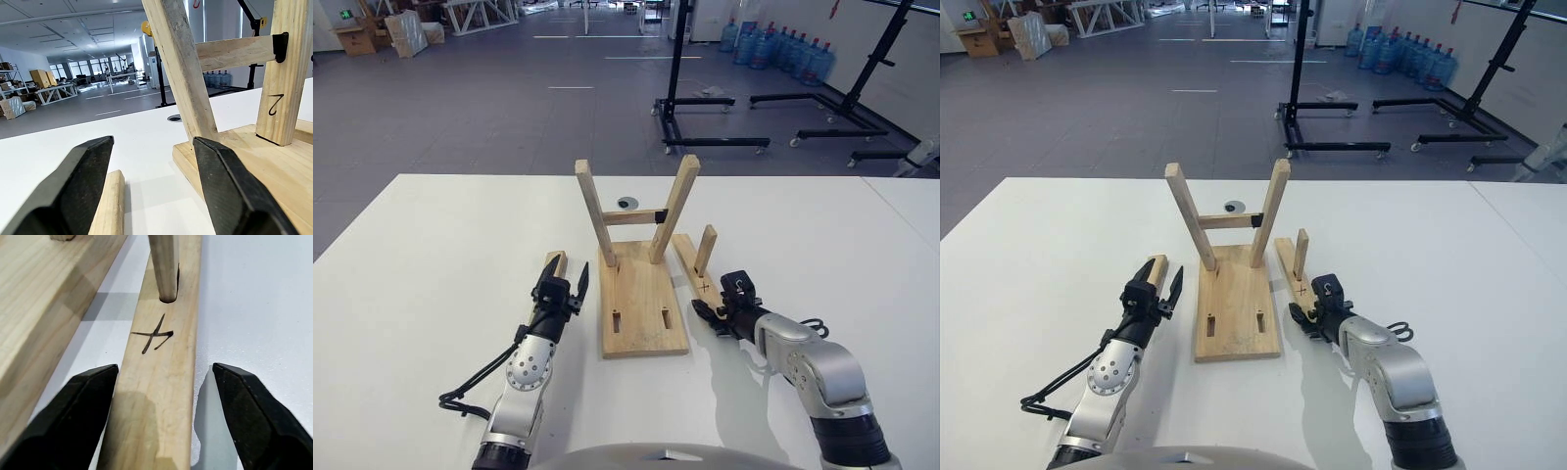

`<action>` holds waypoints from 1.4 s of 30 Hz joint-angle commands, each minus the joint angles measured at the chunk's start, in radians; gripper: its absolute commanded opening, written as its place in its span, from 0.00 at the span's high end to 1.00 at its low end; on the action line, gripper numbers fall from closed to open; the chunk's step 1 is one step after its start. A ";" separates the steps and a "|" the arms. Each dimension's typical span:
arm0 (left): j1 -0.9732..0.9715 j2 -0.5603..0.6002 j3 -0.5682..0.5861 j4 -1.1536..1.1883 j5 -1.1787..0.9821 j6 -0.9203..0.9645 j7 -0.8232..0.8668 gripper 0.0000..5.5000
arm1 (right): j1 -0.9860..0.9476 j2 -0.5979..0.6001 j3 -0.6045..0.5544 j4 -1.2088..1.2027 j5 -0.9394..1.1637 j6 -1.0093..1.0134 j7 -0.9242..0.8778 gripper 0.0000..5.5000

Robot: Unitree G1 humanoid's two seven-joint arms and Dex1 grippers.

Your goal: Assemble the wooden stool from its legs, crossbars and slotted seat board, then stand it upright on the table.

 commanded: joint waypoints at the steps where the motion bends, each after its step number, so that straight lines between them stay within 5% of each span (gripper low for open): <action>1: -0.014 -0.001 0.007 0.000 -0.008 0.015 0.001 0.46 | -0.015 0.013 -0.006 0.017 -0.010 0.019 -0.001 0.47; 6: -0.025 -0.002 0.018 0.015 -0.028 0.012 -0.005 0.46 | -0.029 0.029 -0.013 0.047 -0.018 0.006 -0.002 0.62; 14: -0.056 0.005 0.065 0.001 -0.164 0.000 -0.081 0.46 | -0.091 0.132 -0.217 0.254 0.032 -0.310 0.028 0.63; 21: -0.066 0.080 0.125 -0.203 -0.694 0.237 -0.418 0.46 | -0.275 0.152 -0.442 0.334 0.402 -0.563 0.351 0.63; 31: -0.070 0.316 0.230 -0.310 -1.268 0.743 -0.805 0.46 | -0.078 0.085 -0.157 -0.045 0.648 -0.402 0.744 0.63; 42: -0.140 0.315 0.257 -0.320 -1.475 0.962 -0.751 0.46 | -0.082 0.096 0.100 0.150 0.449 -0.523 0.938 0.63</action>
